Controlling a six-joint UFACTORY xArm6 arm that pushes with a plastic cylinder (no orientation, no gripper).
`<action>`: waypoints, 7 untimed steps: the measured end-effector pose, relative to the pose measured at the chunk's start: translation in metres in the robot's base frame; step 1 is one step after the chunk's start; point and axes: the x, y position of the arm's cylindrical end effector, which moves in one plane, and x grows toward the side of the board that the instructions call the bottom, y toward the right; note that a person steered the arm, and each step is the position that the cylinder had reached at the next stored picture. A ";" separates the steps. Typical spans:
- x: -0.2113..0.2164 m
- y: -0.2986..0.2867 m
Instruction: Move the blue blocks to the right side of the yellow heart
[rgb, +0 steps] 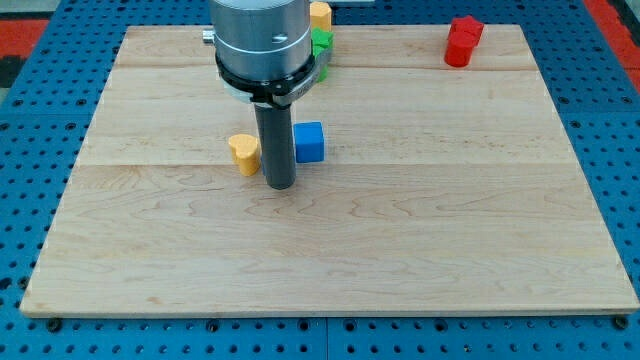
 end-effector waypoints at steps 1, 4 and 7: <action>0.000 -0.009; 0.000 -0.015; -0.005 -0.037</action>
